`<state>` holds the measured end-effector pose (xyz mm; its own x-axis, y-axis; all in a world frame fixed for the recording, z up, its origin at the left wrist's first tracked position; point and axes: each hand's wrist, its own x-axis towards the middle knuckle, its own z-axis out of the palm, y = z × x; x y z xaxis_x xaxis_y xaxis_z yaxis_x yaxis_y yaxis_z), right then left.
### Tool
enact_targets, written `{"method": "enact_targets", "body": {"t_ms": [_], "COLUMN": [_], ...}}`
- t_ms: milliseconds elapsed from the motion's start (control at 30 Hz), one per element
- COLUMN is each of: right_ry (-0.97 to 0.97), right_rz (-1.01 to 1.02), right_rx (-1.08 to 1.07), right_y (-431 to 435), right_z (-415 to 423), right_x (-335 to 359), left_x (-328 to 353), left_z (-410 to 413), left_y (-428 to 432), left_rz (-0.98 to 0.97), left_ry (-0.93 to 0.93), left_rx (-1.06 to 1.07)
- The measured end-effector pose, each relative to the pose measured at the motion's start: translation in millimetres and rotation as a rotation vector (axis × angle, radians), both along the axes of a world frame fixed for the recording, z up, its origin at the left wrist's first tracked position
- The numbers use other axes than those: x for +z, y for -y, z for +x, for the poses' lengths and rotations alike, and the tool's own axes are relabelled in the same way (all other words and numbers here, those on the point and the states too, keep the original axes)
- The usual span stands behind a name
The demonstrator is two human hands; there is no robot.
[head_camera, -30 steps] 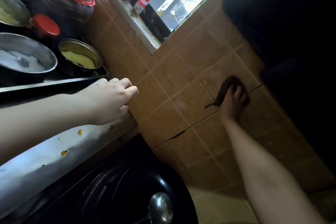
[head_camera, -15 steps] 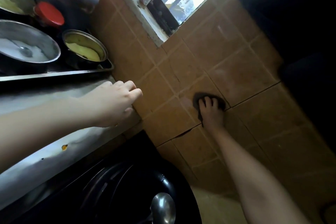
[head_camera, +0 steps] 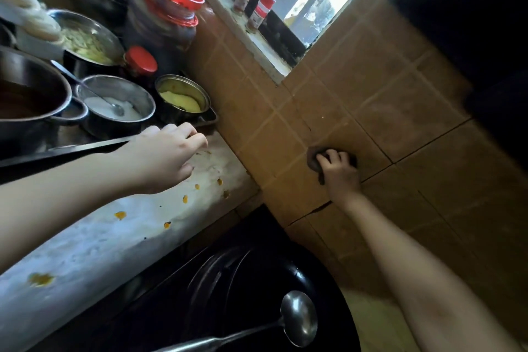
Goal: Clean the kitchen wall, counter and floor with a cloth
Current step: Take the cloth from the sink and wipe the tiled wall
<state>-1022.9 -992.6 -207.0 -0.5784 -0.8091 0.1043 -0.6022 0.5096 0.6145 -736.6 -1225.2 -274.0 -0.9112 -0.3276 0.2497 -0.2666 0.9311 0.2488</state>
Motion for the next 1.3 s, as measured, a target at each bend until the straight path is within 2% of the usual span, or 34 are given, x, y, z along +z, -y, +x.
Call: {"method": "enact_targets", "body": {"t_ms": [367,500,667,967,1300], "right_ry": [0.193,0.172,0.267,0.323,0.309], "right_rz": [-0.212,-0.243,-0.229,-0.31,-0.398], "right_rx": [0.062,0.065,-0.062,-0.29,-0.54], "right_y": [-5.7,-31.0,-78.6,-186.2,-324.5], "right_z": [96.2,130.8,165.6,213.6,271.0], "right_x": [0.6,-10.8,-16.9,-25.5,-41.1], "left_x": [50.8,62.4,70.2,77.4,56.9], "left_z": [45.4,49.8,41.4,1.2,-16.9], "left_y": [-34.4,-49.8,-83.8,-174.4,-296.1], "left_rz": [0.021,0.0,0.004,-0.049,-0.145], "left_ry": [0.022,0.007,0.058,0.09,0.231], "left_rx": [-0.088,-0.156,-0.275,-0.555,-0.836]}}
